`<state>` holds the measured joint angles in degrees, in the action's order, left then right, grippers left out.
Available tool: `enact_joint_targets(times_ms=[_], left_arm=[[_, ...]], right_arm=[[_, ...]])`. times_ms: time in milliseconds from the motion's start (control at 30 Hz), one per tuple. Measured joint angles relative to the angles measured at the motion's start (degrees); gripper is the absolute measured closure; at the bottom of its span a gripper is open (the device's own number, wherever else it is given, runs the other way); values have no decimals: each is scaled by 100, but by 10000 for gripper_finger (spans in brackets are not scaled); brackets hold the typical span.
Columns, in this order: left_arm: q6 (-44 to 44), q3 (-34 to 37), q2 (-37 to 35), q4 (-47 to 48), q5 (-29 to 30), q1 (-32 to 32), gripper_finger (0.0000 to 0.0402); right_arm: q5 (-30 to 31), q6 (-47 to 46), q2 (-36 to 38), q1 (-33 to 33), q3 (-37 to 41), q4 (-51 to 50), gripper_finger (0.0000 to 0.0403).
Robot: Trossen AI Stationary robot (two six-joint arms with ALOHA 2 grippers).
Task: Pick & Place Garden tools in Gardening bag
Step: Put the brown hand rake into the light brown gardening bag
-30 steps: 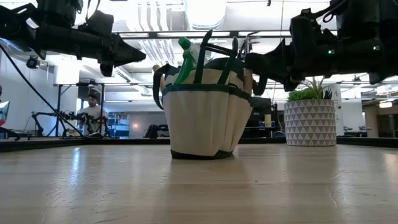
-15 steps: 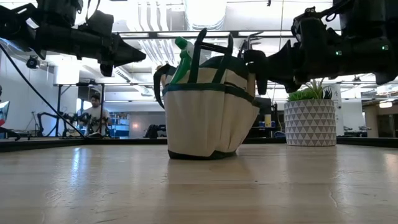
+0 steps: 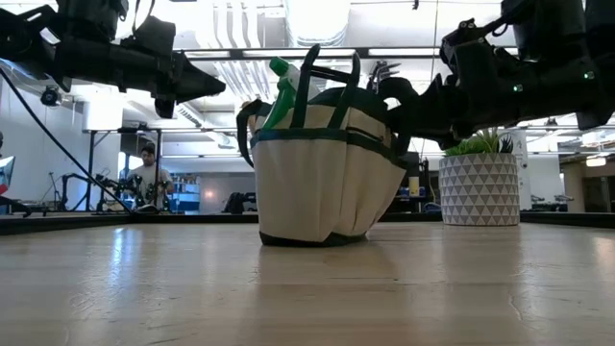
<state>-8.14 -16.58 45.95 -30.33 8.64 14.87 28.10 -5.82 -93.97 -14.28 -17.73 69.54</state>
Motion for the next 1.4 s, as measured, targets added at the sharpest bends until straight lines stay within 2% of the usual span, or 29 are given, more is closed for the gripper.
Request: enact_joint_targets(times_ms=[433,700,967,1133,1400], left_arm=[[-1,0,0,1,1,0,387],[0,0,0,2,1,0,387],[0,0,0,2,-1,-2,387],[-1,0,0,0,1,0,387],[0,0,0,1,0,-1,387]], right_arm=[[-2,24,0,0,-37,-35,358],[-4,48,0,3,-37,-39,308],[-4,89,10,-6,-22,-105,326],[-4,13,133,-9,-21,-350,326],[-11,-175,584,-11,-23,-1124,292]])
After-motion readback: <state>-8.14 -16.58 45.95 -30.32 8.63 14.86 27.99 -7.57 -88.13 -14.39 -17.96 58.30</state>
